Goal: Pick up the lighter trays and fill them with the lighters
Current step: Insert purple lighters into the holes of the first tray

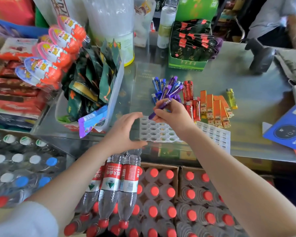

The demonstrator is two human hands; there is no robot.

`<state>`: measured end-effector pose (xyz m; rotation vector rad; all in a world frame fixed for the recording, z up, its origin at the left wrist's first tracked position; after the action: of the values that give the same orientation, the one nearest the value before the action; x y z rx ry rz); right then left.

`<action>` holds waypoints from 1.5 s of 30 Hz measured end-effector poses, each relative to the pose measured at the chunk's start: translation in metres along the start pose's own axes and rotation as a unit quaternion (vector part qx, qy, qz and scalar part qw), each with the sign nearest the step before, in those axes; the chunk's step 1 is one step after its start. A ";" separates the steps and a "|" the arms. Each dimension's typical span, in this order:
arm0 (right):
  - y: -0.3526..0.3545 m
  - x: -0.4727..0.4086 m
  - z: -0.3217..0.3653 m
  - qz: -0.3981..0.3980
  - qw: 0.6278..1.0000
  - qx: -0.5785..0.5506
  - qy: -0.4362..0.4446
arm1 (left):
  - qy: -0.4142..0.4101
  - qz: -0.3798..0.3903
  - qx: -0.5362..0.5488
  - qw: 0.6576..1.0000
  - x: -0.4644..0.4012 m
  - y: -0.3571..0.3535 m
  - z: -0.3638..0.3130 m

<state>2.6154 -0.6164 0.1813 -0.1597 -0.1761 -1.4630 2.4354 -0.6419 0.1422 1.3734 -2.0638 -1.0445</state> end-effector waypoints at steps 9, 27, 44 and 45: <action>-0.017 -0.012 -0.009 -0.017 0.966 0.243 0.084 | 0.026 -0.009 0.028 0.999 -0.002 -0.003 0.003; 0.055 -0.028 0.004 -0.120 0.872 0.461 0.113 | 0.014 -0.014 0.034 0.999 -0.002 0.001 -0.001; 0.049 -0.048 0.016 -0.096 0.909 0.400 -0.061 | 0.013 -0.008 -0.026 1.000 -0.001 -0.002 0.000; 0.048 -0.041 0.019 -0.099 0.934 0.341 -0.041 | 0.022 -0.015 -0.008 1.000 0.000 -0.002 0.000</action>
<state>2.6583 -0.5683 0.1906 0.3736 -0.7722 -1.5153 2.4365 -0.6428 0.1408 1.4125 -2.0046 -1.0311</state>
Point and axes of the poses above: each hand's wrist, its own x-axis away from the middle knuckle, its own y-axis out of the back of the hand, z = x × y, the point moved 1 cm from there along -x, towards the middle knuckle, and after that the axes turned 4 degrees about -x, right-handed, at the moved point
